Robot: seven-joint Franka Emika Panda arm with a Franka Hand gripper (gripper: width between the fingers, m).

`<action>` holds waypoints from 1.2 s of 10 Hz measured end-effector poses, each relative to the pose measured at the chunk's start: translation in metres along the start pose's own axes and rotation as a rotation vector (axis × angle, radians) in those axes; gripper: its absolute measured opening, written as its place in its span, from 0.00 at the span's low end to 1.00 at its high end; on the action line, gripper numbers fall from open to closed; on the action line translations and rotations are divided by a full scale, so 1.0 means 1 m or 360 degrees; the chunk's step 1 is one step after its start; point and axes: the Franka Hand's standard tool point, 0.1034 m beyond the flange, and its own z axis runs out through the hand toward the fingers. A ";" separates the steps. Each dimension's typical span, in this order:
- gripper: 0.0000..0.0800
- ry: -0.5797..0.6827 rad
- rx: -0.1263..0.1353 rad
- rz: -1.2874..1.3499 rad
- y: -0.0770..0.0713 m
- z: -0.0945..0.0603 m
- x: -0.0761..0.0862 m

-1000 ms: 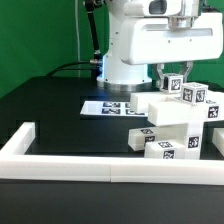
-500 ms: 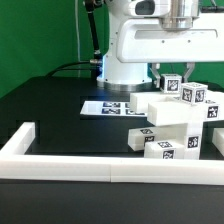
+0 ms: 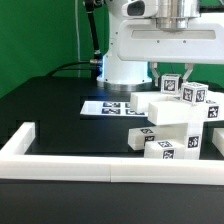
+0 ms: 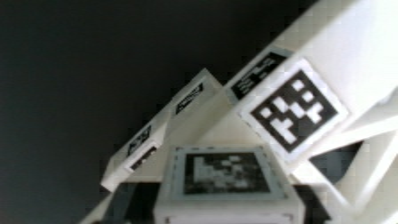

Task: Assemble chair

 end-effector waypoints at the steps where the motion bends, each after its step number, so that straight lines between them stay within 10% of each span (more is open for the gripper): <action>1: 0.34 -0.0002 0.0005 0.0069 0.000 0.000 0.000; 5: 0.34 -0.0015 0.0033 0.0504 -0.001 0.000 0.000; 7: 0.46 -0.0015 0.0033 0.0498 -0.001 0.000 0.000; 8: 0.69 -0.0015 0.0032 0.0477 -0.001 0.000 0.000; 12: 0.80 -0.0008 0.0023 0.0064 -0.002 0.000 -0.001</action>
Offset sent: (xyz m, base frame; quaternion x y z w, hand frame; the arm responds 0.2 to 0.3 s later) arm 0.0003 0.0000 0.0010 0.0034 -0.0014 0.1283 0.9917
